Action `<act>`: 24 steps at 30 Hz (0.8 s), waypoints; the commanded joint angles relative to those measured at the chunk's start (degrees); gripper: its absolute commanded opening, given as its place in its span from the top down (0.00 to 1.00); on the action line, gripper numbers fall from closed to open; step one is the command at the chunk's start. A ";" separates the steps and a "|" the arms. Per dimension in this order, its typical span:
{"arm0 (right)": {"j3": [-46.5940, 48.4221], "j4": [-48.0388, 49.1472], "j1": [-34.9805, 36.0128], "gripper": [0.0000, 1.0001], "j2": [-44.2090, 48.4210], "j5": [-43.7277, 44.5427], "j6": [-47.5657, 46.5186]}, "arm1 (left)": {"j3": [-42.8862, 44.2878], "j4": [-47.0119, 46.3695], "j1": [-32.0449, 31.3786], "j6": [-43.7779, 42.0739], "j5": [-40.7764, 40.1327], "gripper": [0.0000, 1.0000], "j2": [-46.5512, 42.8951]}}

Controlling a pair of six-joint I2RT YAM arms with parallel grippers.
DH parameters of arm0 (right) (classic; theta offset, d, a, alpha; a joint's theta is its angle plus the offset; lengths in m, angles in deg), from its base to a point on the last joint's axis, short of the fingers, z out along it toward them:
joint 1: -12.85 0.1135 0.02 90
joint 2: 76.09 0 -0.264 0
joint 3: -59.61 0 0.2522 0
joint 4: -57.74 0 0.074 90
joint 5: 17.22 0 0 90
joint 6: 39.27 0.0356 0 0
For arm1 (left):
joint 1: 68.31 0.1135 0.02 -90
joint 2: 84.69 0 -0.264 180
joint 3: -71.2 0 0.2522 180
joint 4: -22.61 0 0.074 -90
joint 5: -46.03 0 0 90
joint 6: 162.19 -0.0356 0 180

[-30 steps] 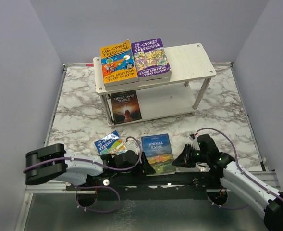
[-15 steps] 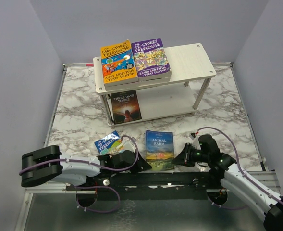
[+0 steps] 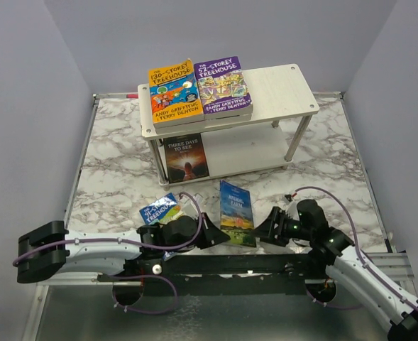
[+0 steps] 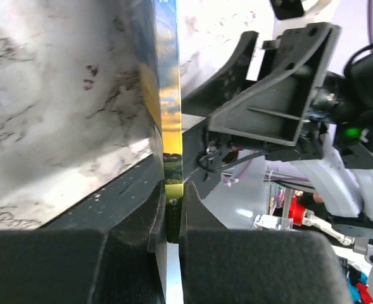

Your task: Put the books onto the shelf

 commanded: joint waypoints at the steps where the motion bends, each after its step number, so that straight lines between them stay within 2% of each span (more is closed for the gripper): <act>1: 0.69 -12.78 0.26 0.26 3.05 3.24 0.13 | 4.69 3.00 0.02 -3.77 -1.18 1.00 -2.98; 11: 5.27 -16.35 0.26 0.16 11.99 6.84 2.80 | 15.09 7.53 0.02 -11.55 9.07 1.00 -3.46; 17: 7.65 -17.35 0.26 0.13 19.12 9.48 6.95 | 20.53 10.60 0.03 -15.82 11.58 1.00 -4.65; 24: 8.39 -15.63 0.26 0.13 28.49 10.54 11.16 | 21.88 9.16 -0.05 -16.89 13.01 1.00 -5.66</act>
